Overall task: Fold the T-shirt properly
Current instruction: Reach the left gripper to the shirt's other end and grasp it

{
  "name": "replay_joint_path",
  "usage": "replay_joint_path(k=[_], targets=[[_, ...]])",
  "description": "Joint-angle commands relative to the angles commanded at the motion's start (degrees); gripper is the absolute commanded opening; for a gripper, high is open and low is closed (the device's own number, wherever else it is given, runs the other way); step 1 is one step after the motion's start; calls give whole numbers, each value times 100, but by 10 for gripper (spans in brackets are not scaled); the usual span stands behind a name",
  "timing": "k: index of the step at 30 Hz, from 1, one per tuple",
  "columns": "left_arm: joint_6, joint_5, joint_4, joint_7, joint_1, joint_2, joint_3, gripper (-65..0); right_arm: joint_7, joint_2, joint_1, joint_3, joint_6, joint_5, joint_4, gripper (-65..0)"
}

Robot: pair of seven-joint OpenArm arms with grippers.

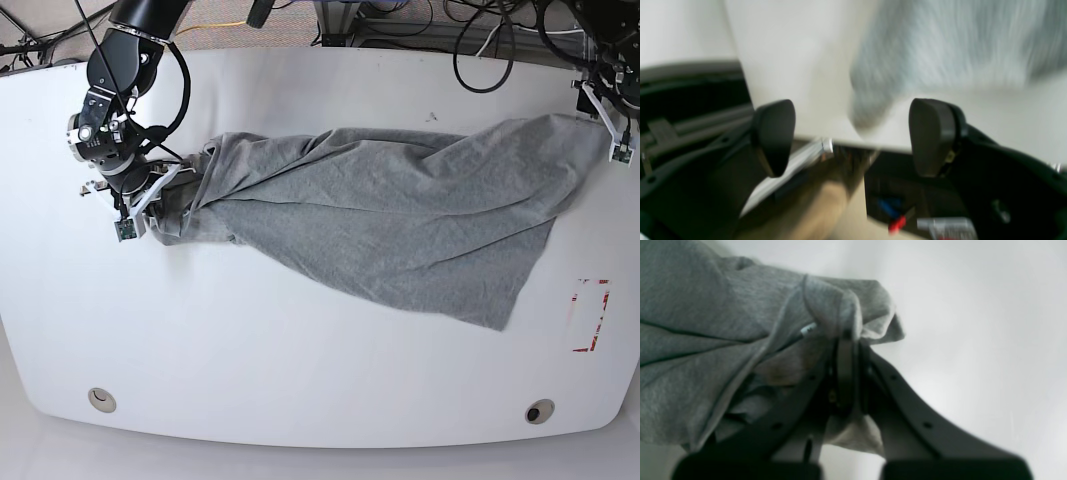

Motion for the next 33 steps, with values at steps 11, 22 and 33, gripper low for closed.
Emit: replay_joint_path(k=[11,22,33], targets=[[0,18,-123,0,-1714,97,466,-158,0,0,44,0,0,0,0,-650],[0,62,-2444,-193,-3780,325,607,-158,0,0,62,0,0,0,0,-650],[0,18,-5116,-2444,-4255,158,1187,-158,0,0,62,0,0,0,0,-650]])
